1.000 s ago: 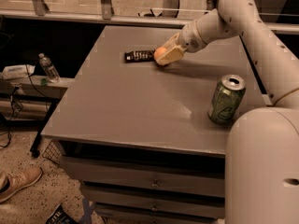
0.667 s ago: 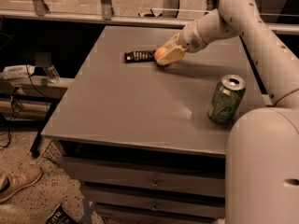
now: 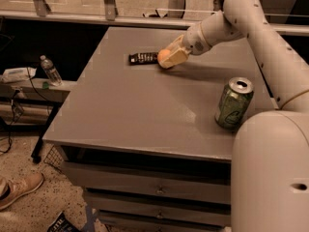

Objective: Move orange near rxbar chocolate

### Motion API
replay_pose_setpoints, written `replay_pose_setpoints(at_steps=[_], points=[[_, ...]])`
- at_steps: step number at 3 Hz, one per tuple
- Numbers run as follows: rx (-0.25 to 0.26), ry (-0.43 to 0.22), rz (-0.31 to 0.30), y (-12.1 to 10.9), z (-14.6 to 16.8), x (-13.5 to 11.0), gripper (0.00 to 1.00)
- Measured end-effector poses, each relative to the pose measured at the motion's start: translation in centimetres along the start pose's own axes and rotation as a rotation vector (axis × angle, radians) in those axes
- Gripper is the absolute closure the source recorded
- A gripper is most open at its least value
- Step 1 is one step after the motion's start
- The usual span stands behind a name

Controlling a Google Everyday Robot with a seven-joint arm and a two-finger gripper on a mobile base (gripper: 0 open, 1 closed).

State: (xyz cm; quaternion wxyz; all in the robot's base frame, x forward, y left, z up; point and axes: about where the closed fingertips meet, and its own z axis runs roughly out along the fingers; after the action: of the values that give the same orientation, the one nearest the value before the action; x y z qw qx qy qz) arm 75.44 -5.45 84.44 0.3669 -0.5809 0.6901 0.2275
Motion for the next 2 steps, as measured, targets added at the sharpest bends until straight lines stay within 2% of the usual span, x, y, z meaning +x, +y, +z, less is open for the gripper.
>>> replay_pose_setpoints(at_steps=[2], points=[[-0.011, 0.0, 0.001, 0.15, 0.79, -0.01, 0.12]])
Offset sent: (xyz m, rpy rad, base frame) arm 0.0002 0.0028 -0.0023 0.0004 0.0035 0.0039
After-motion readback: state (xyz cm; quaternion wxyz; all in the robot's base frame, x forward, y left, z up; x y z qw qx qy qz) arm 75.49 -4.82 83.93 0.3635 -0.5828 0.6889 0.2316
